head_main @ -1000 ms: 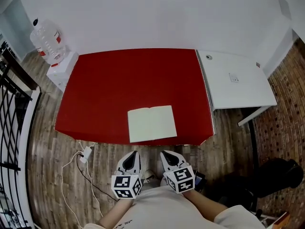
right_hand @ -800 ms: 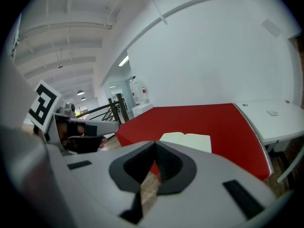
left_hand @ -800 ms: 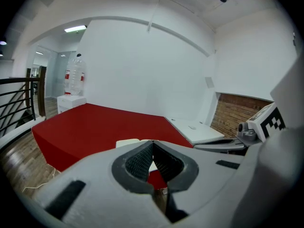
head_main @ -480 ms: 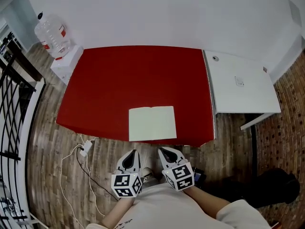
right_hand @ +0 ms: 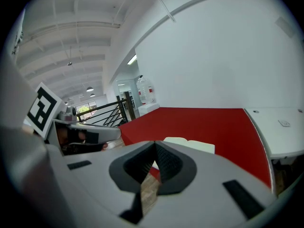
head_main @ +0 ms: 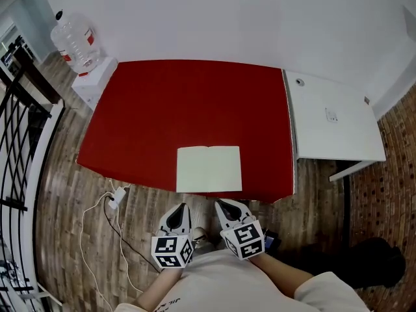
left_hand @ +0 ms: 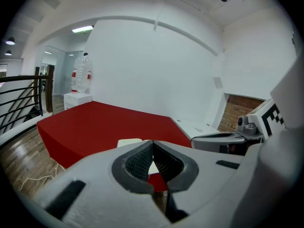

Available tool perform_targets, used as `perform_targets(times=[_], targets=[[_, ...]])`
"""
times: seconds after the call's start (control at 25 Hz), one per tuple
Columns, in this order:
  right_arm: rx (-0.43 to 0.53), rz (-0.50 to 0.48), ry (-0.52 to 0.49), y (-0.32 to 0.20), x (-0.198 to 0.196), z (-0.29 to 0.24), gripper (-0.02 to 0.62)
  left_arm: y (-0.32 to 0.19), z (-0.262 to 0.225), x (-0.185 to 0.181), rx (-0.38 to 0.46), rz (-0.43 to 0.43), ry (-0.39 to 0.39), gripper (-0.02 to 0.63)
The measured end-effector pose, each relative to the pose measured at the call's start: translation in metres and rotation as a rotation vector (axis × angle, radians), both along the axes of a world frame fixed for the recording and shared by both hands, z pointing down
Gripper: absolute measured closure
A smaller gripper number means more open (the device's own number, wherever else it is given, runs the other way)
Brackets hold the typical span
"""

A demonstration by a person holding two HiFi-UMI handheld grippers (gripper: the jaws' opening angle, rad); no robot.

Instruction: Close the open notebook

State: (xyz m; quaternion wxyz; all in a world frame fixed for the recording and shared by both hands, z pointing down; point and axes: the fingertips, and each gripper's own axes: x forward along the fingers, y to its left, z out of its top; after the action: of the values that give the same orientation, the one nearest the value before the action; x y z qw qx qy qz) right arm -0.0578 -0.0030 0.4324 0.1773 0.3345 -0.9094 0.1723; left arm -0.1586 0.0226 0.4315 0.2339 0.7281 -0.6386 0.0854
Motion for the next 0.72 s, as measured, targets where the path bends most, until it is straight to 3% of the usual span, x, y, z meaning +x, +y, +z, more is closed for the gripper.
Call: perform_targets(times=[0.72], targets=[[0.005, -0.020, 0.048, -0.021, -0.011, 0.033, 0.589, -0.014, 0.042, -0.003, -0.060, -0.001, -0.022, 0.600]])
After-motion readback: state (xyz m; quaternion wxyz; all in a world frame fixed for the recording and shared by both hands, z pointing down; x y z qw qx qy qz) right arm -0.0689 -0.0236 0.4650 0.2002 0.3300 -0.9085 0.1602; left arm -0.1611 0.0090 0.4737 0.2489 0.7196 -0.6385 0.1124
